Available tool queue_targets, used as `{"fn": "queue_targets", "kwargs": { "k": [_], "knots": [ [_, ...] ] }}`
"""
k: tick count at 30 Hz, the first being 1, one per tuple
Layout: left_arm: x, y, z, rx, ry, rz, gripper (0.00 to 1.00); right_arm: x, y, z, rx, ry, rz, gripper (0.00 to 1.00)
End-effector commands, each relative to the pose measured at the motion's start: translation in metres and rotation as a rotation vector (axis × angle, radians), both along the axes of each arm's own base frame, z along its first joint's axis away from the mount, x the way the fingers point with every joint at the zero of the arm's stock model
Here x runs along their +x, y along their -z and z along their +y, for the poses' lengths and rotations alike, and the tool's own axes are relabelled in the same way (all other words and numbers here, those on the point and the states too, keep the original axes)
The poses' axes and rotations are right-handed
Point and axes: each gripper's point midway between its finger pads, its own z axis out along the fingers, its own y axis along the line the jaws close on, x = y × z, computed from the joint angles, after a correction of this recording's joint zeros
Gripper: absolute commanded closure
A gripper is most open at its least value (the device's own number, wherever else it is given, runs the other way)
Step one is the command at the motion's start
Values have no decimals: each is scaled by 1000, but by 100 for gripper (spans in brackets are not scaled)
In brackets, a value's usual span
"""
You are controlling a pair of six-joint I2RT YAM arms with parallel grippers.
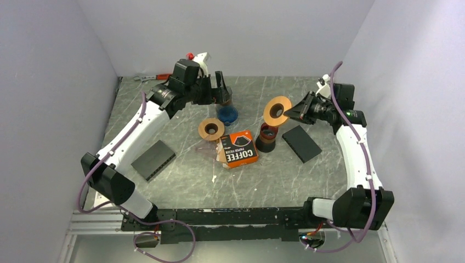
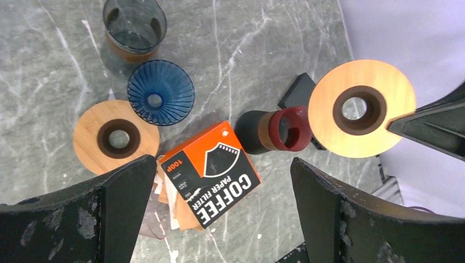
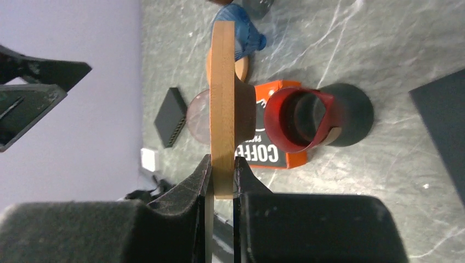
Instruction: Place the coffee filter in the dripper
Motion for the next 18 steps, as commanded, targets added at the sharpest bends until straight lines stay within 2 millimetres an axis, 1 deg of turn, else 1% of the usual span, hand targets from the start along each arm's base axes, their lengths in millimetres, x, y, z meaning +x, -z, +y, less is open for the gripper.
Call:
{"fn": "queue_targets", "kwargs": {
  "k": [1,5,6,8,10,13,18],
  "knots": [
    [3,-9,-15,-85,48,14,1,-21,-10,11,212,-165,19,100],
    [7,8,-23,-154,61,131,0,-32,-6,12,279,-205,46,100],
    [8,13,-23,-182,57,179,3,-34,-2,13,290,-209,58,100],
    [9,25,-21,-218,38,262,6,-35,5,13,307,-197,97,100],
    [9,33,-18,-248,16,314,6,-34,12,13,332,-184,136,100],
    [11,30,-15,-311,11,313,5,-30,19,13,360,-159,179,100],
    [12,34,-8,-347,6,330,4,-28,34,12,377,-138,232,100]
  ]
}}
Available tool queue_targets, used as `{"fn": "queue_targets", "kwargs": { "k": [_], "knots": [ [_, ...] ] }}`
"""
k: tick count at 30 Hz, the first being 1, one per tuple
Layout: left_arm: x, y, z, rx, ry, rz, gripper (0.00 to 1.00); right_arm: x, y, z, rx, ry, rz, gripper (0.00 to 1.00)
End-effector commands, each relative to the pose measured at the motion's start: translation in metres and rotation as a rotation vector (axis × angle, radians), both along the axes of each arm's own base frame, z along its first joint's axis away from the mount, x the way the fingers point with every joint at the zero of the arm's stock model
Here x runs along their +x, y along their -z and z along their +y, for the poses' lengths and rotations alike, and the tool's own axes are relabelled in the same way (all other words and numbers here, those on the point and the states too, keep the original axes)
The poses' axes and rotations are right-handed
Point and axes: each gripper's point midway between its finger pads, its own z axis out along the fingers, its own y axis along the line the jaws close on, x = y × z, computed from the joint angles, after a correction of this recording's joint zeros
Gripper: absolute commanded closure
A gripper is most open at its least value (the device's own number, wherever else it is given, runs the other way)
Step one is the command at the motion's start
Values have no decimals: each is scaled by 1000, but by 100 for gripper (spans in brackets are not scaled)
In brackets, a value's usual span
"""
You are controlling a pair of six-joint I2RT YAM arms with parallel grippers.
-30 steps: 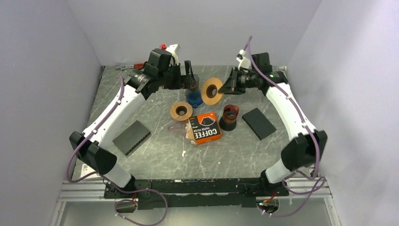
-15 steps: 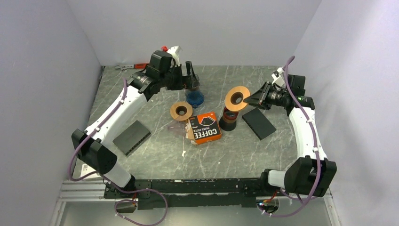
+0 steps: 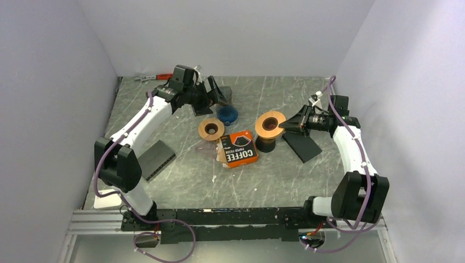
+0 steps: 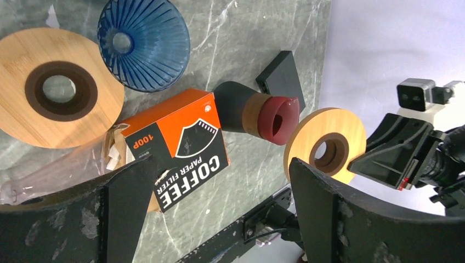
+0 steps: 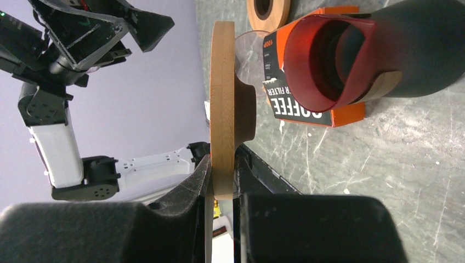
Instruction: Place the coffee filter in the dripper
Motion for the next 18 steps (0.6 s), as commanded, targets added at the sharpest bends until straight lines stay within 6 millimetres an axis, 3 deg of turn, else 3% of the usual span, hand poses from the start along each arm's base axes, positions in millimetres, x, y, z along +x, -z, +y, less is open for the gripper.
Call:
{"fn": "queue_targets", "kwargs": {
  "k": [1,7,18],
  "knots": [
    [-4,-35,-6,-118,27,-48,4,3,-2,2,50,-9,-3,100],
    [-5,-28,-10,-127,43,-1,5,6,10,-3,32,26,31,100],
    [-2,-23,-7,-102,51,30,7,32,9,-10,25,47,16,100]
  ]
}}
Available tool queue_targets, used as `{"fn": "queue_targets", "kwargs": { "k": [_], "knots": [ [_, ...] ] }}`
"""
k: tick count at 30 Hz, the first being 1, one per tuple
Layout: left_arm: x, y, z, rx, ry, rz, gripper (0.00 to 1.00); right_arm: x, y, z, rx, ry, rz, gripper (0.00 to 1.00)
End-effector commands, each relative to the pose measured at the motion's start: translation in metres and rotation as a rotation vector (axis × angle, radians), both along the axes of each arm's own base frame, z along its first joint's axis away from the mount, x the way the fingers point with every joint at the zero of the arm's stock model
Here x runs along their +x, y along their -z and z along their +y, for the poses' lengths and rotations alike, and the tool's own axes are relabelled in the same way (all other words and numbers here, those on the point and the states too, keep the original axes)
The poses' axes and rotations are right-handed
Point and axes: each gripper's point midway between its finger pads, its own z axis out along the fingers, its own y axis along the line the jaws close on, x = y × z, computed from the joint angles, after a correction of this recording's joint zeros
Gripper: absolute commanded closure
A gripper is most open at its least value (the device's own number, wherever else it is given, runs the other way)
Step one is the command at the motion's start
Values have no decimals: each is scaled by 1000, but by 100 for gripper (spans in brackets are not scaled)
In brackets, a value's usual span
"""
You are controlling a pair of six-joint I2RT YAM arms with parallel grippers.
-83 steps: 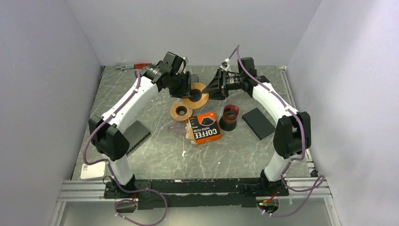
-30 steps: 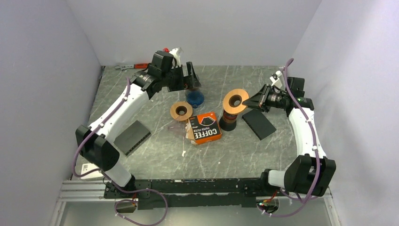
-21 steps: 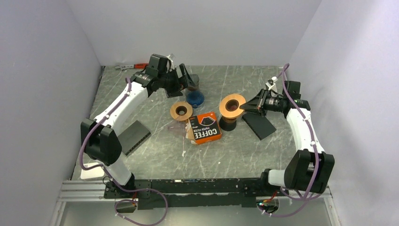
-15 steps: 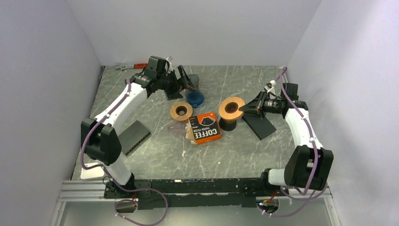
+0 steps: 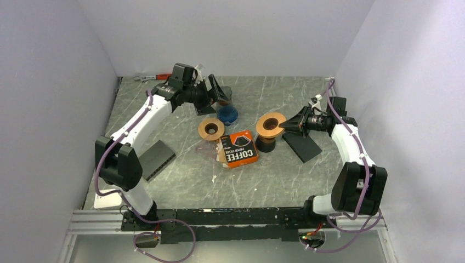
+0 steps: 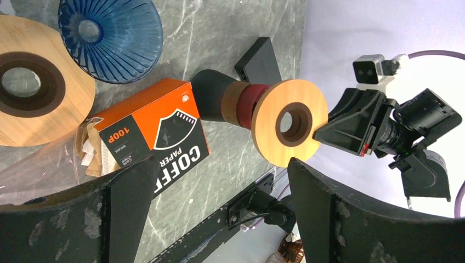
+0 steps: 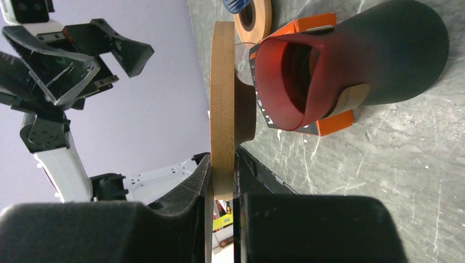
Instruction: Place the coffee filter in the dripper
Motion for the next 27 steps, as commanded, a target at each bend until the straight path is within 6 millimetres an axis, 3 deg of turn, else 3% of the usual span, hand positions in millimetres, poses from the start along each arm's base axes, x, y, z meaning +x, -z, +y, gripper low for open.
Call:
{"fn": "queue_targets", "kwargs": {
  "k": [1,8,20,27],
  "knots": [
    [3,-15,1,-21,8,-23,7,20,-14,-4,-3,-9,-65,100],
    [7,-14,6,-27,-3,-14,8,25,-4,-6,-14,-21,-40,100],
    [12,-9,5,-34,-12,-7,10,17,23,-7,-32,-49,29,100],
    [12,-8,5,-39,-11,1,11,11,36,-10,-77,-67,55,83]
  ]
}}
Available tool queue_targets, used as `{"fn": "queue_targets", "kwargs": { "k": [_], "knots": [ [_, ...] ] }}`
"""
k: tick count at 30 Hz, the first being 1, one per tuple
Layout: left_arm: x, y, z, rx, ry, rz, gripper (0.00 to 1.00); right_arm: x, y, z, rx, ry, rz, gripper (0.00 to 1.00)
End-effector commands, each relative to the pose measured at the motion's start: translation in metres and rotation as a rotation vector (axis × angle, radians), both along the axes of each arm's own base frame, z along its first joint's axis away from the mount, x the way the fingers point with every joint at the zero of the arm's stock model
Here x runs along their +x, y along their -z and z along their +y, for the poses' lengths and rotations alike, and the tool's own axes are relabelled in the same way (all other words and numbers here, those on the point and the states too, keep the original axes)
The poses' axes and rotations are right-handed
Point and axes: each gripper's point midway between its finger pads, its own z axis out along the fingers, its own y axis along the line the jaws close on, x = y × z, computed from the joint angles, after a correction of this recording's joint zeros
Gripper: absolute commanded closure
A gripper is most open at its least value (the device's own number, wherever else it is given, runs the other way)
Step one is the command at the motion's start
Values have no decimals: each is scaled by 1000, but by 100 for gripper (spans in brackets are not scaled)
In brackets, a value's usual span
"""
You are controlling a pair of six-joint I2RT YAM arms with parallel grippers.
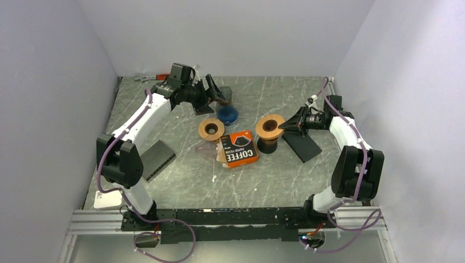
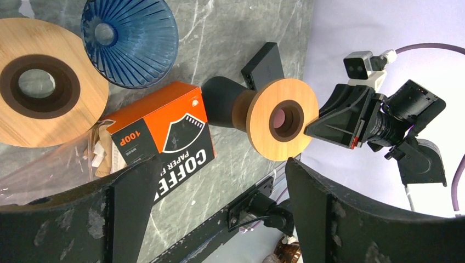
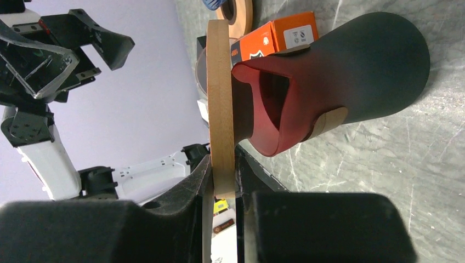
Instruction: Place the coffee filter in the dripper
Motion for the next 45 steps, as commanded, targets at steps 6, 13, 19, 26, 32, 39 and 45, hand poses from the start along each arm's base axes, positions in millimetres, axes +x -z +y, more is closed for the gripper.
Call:
{"fn": "queue_targets", "kwargs": {
  "k": [6,13,19,26,32,39,45],
  "knots": [
    [4,-17,-4,-44,3,-33,11,-3,10,-7,-79,2,-2,71],
    [5,-19,-6,-50,7,-39,11,-3,11,-10,-108,15,-4,59],
    [7,-20,-5,-47,1,-45,9,-4,9,-17,-172,22,-5,37],
    [9,-28,4,6,-24,-91,1,-1,2,-38,-345,71,-11,22],
    [11,-30,14,79,-28,-126,0,18,-40,-62,-495,162,-144,2],
    [13,-27,36,156,-35,-139,0,33,-95,-82,-602,294,-307,0],
    [11,-18,58,247,-70,-123,0,35,-129,-114,-729,508,-426,0]
  ]
}}
